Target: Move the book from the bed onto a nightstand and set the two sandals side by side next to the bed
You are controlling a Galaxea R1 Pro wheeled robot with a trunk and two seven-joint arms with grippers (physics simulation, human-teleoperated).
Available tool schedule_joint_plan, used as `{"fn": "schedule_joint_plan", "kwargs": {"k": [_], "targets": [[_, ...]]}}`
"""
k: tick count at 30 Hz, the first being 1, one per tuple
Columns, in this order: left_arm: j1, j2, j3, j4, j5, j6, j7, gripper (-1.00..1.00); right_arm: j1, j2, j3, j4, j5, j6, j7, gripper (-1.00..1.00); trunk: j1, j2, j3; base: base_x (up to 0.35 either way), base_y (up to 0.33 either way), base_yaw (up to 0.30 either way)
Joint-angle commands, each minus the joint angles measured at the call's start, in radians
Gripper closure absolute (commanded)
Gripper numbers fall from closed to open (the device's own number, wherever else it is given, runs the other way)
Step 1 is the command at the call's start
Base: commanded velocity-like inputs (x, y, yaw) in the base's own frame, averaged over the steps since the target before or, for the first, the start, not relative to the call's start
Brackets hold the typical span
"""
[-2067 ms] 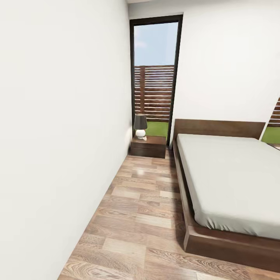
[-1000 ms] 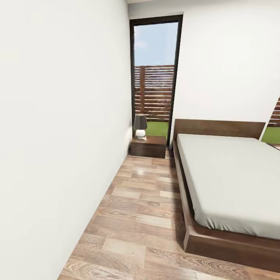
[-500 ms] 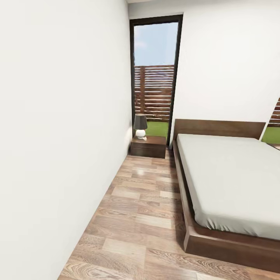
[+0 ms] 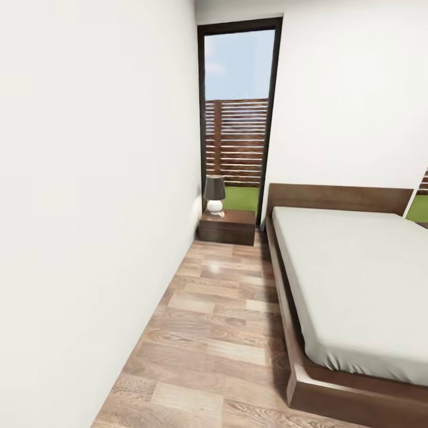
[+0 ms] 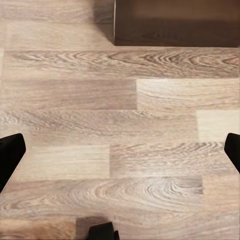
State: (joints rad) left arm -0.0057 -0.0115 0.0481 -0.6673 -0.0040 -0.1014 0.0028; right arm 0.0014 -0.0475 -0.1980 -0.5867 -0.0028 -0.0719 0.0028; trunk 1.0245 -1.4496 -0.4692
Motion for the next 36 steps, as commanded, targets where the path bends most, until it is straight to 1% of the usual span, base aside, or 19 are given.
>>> {"fn": "schedule_joint_plan", "kwargs": {"k": [1,9,10,11,14,17,36], "targets": [[0.0,-0.001,0.002,0.001,-0.001,-0.003,0.0,-1.0,0.0,0.0,0.0,-0.001,0.0,-0.002,0.0,-1.0,0.001,0.0,-0.001,0.249,0.0,0.0],[0.0,-0.001,0.001,0.001,-0.001,-0.003,0.0,-1.0,0.0,0.0,0.003,0.005,0.0,-0.007,0.0,-1.0,0.001,0.0,0.0,0.073,0.0,-0.01],[0.0,-0.001,0.001,0.001,-0.001,-0.003,0.0,-1.0,0.0,0.0,0.002,0.011,0.0,-0.016,0.0,-1.0,0.001,0.0,0.001,0.014,0.0,-0.113],[0.0,-0.002,0.001,0.002,-0.001,-0.003,0.0,-1.0,0.0,-0.001,0.002,0.026,0.0,-0.041,0.0,-1.0,0.001,0.0,0.001,0.007,0.0,-0.191],[0.0,-0.002,0.001,0.015,-0.001,-0.003,0.0,-1.0,0.0,-0.001,0.0,0.053,0.0,-0.084,0.0,-1.0,0.001,0.0,0.002,0.004,0.0,-0.238],[0.0,-0.002,0.001,0.041,-0.002,-0.004,0.0,-1.0,0.0,0.0,0.0,0.068,0.0,-0.103,0.0,-1.0,0.001,0.0,0.002,0.001,0.0,-0.272],[0.0,-0.002,0.001,0.052,-0.003,-0.004,0.0,-1.0,0.0,0.005,0.003,0.073,0.004,-0.109,0.0,-1.0,0.001,0.0,0.002,0.0,0.0,-0.285]]}}
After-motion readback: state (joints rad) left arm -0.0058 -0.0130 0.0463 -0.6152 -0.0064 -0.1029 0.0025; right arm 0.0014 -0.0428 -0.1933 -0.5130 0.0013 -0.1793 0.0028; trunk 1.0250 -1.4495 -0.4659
